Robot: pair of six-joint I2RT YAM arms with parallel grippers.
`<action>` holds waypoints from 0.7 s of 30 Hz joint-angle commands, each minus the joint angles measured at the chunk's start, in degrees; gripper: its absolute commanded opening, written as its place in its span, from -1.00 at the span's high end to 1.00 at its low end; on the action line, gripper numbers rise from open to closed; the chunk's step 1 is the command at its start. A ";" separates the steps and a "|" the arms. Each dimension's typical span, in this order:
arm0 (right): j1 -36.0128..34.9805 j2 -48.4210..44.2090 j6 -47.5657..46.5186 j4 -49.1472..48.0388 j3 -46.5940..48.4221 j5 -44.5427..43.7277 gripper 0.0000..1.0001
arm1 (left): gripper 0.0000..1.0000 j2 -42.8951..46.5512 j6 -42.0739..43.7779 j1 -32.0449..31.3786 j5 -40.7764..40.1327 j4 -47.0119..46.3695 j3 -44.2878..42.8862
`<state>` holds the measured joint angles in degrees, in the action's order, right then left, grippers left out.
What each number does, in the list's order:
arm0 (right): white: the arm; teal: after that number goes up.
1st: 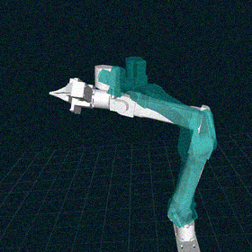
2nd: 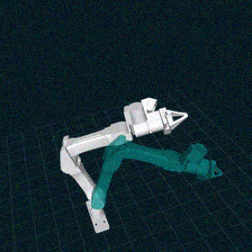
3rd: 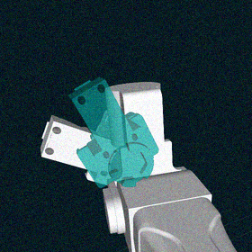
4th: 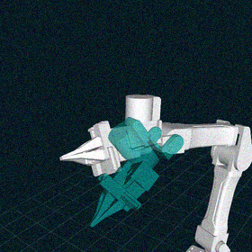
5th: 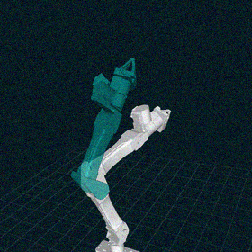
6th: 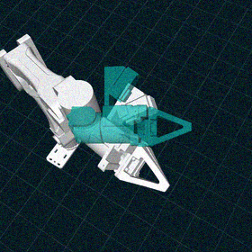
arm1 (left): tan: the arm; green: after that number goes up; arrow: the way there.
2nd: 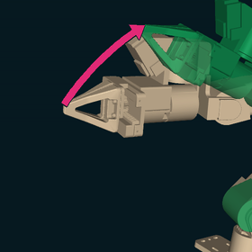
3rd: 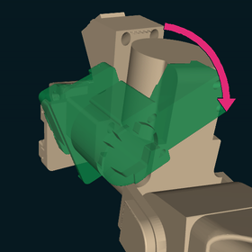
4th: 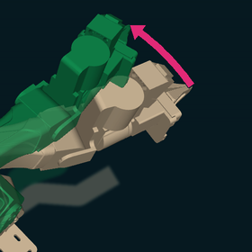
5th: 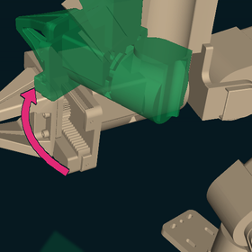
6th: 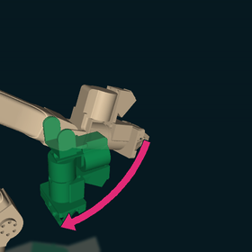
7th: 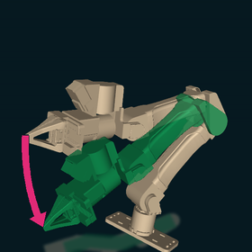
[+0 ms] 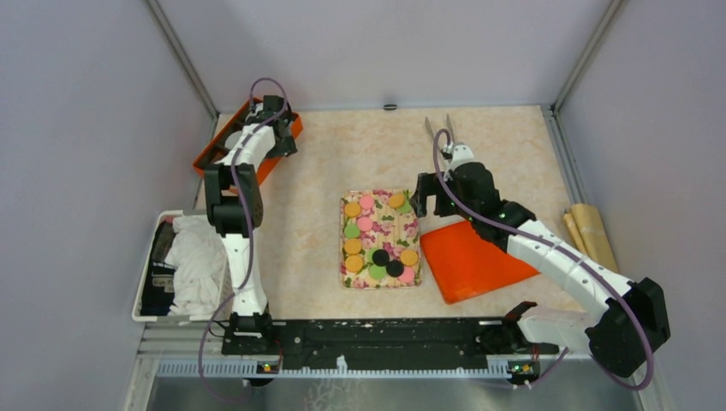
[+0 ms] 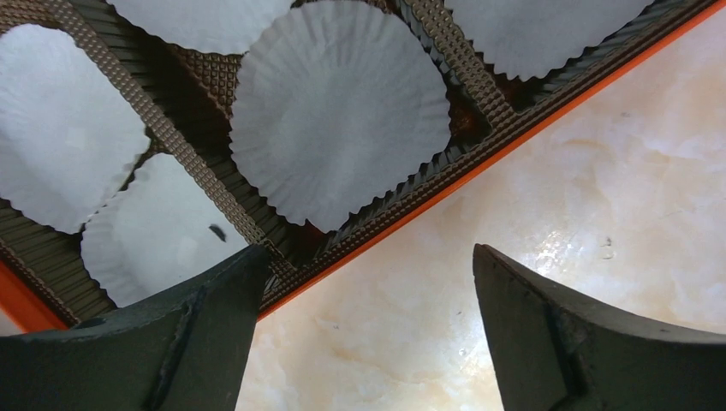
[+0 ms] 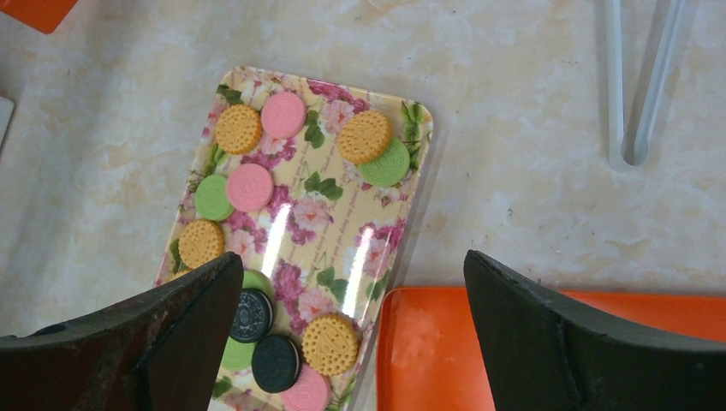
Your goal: Pack the cookies
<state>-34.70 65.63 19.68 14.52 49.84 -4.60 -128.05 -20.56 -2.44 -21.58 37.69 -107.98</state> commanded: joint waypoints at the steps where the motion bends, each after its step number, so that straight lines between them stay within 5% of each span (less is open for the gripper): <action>1: -0.57 -1.62 1.00 -2.56 -0.52 0.03 -0.97 | -0.63 1.19 -0.25 -0.05 3.61 -0.51 0.27; 11: -0.60 -1.58 1.43 -2.74 -0.81 0.01 -0.97 | 0.41 4.09 -3.04 -0.11 14.63 0.62 1.14; 16: -0.60 -2.17 -1.01 -1.02 0.07 -2.62 -0.97 | 0.74 5.29 -5.35 -0.40 18.34 1.63 3.88; 21: -0.60 -1.69 -3.88 1.23 2.06 -5.04 -0.97 | 0.92 11.59 -8.53 -3.24 19.16 -2.00 16.68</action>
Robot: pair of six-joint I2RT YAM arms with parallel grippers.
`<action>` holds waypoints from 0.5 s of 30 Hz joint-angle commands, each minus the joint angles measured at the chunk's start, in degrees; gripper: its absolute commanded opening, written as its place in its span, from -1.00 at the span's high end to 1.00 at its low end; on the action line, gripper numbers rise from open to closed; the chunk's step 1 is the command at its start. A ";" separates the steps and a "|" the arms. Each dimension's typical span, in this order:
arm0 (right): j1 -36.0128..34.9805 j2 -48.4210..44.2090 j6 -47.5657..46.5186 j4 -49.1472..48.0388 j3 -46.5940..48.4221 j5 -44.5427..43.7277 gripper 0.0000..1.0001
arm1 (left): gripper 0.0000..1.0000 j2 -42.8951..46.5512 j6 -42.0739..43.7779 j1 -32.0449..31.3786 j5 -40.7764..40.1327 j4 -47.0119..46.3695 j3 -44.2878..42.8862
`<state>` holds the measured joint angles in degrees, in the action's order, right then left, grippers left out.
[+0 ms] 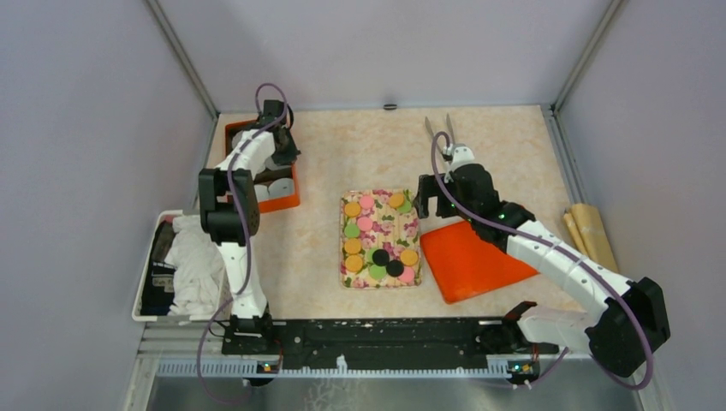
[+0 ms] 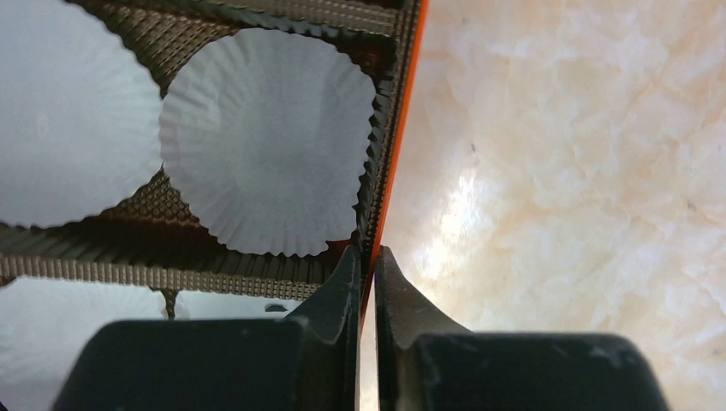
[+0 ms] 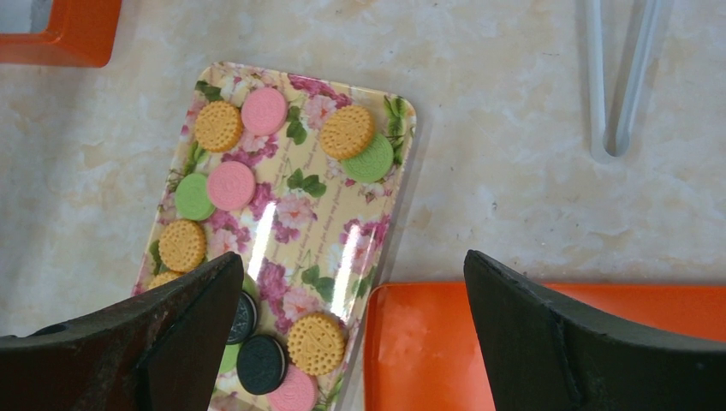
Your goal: Pack the cookies
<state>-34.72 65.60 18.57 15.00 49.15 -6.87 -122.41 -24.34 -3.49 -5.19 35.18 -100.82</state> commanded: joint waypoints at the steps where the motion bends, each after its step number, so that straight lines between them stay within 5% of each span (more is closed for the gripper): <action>1: -0.56 -1.58 -2.90 0.81 2.87 -2.64 -0.97 | 0.93 7.72 -5.28 -3.00 2.92 -0.81 12.60; 15: -0.55 1.19 -1.67 -0.68 0.75 0.81 -0.97 | 1.00 23.67 -11.91 -16.00 -0.09 -6.34 37.48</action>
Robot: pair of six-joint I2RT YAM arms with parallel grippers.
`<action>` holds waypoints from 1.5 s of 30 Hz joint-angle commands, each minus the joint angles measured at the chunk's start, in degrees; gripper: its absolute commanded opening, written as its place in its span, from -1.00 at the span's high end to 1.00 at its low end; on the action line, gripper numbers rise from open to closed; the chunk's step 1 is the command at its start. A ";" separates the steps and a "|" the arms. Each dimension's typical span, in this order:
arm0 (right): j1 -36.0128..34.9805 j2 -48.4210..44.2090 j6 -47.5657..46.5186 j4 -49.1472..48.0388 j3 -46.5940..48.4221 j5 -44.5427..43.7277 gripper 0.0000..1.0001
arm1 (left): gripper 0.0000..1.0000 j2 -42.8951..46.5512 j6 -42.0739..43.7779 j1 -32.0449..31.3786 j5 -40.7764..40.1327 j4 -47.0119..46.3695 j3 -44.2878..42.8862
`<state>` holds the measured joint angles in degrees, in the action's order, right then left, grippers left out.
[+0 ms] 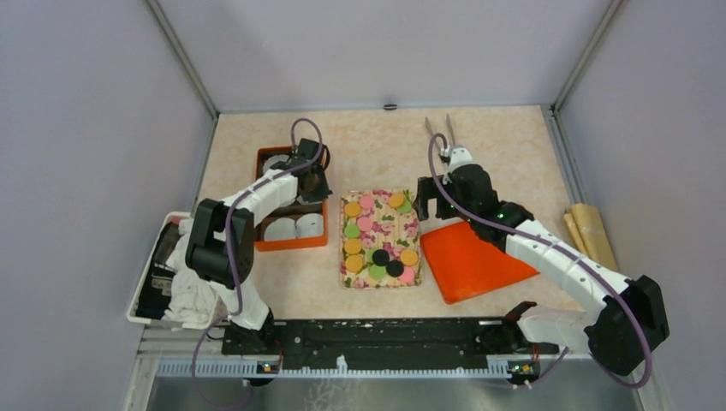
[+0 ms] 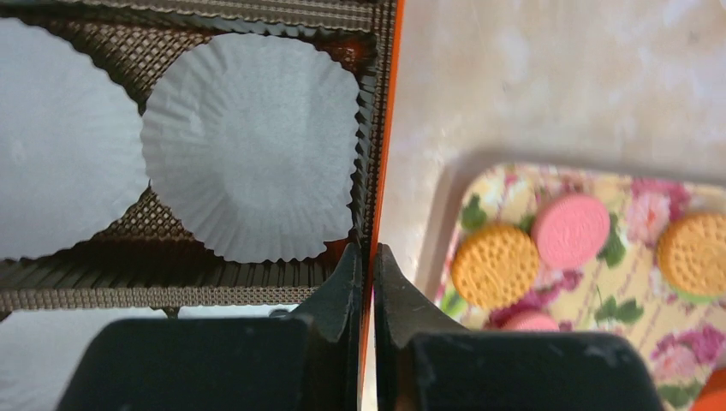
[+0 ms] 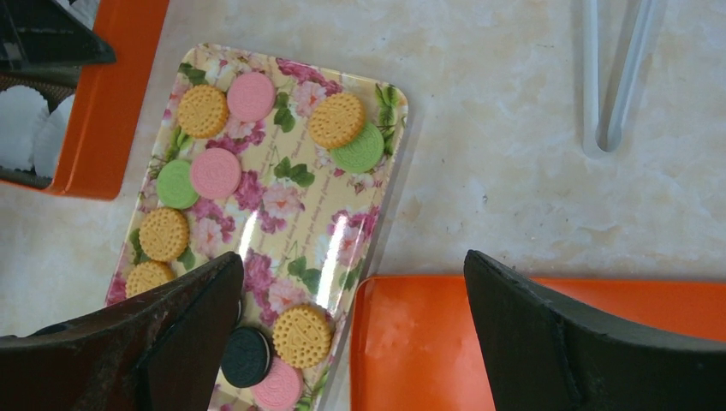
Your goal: Pack the cookies
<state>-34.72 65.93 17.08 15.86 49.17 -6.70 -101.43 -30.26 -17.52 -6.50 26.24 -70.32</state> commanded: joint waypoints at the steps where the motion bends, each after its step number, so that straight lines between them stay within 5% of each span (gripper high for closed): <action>1: -0.57 1.13 -0.48 -1.53 0.94 0.66 -0.97 | 1.00 3.31 -6.68 -2.30 1.50 2.15 8.25; 19: -0.61 14.78 1.30 -3.22 4.03 5.30 -0.92 | 1.00 14.96 -9.45 -8.41 4.34 1.42 20.97; 27: -0.57 21.14 2.92 -3.81 4.35 3.96 -0.71 | -0.44 19.29 -6.20 -8.85 8.99 3.17 19.07; 29: -0.58 22.38 3.33 -4.79 4.31 3.54 -0.64 | -0.57 19.71 -4.33 -8.79 11.39 3.95 17.51; 36: -0.55 27.38 3.55 -7.30 5.60 2.51 -0.25 | -0.52 25.80 -1.96 -8.80 11.72 2.44 14.36; 40: -0.54 30.21 3.72 -7.45 6.91 2.71 0.29 | -0.51 28.53 -1.19 -8.78 12.41 1.66 13.25; 45: -0.56 32.44 3.79 -7.71 8.46 2.32 0.65 | -0.51 30.63 0.70 -8.80 12.63 -0.03 12.53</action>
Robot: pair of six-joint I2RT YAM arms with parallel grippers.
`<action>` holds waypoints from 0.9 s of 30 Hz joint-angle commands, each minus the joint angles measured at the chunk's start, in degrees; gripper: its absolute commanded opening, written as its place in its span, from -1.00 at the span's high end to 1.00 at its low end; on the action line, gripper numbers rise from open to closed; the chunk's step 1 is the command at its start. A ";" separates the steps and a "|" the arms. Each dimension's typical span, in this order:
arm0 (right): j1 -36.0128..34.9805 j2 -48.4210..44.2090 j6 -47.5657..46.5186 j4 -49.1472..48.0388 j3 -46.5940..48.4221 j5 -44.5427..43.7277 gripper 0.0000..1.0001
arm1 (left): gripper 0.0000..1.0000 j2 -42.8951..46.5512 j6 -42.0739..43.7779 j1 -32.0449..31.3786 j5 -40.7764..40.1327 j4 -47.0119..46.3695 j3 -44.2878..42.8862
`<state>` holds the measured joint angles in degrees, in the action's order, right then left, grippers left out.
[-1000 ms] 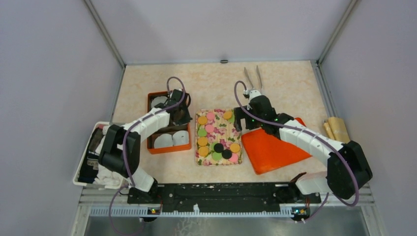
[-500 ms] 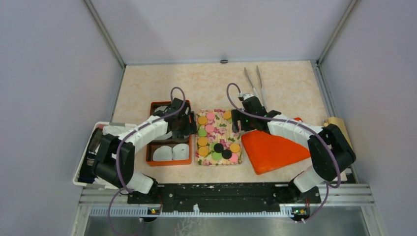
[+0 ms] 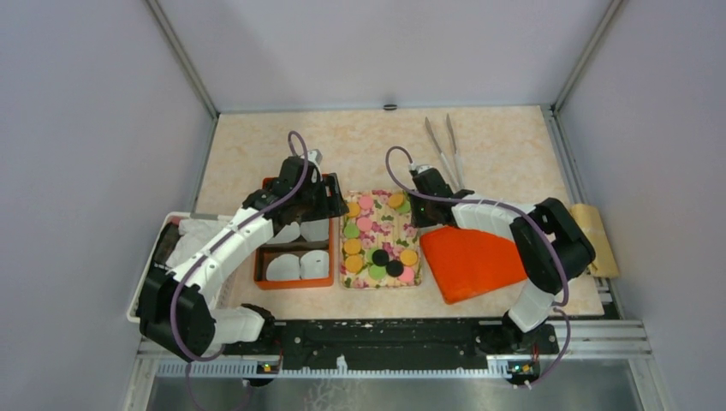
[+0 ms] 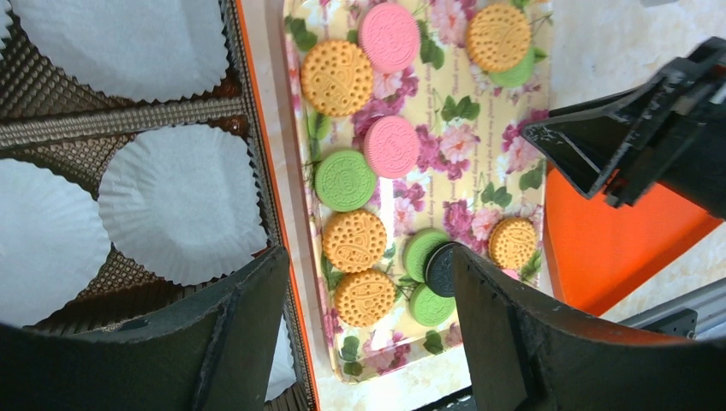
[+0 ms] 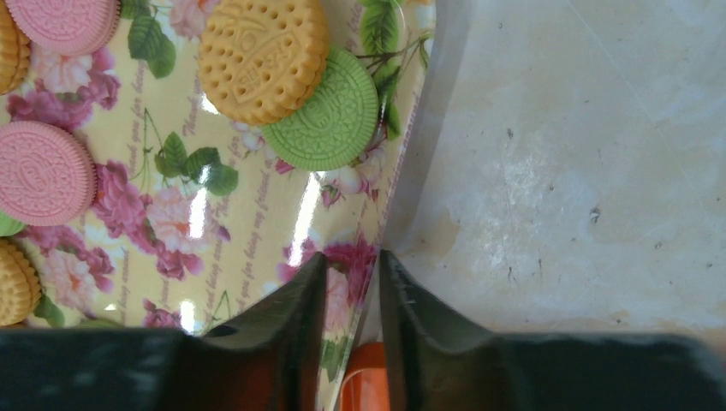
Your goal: Pack the cookies
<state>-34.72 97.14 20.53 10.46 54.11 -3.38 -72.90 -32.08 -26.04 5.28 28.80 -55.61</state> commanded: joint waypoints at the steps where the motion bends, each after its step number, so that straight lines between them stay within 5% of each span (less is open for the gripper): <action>1: -0.61 1.62 0.33 -2.22 3.82 -1.12 0.78 | -0.51 2.15 2.73 -0.30 0.68 -2.54 -2.36; 3: -0.58 2.31 0.48 -1.79 4.64 -1.41 1.00 | -0.51 2.11 3.13 -0.32 0.57 -2.40 -2.55; 14: -0.56 10.26 4.02 4.78 16.85 -9.34 1.00 | -0.50 2.15 3.89 -0.24 -0.47 -2.10 -2.43; 27: 1.40 19.92 19.02 12.13 25.69 -21.11 1.00 | -0.50 0.43 4.20 -0.21 -0.89 -3.03 -2.87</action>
<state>-34.09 114.67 33.12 20.40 78.52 -17.52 -72.14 -28.53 -26.04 4.47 28.16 -56.14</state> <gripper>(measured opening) 0.020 0.753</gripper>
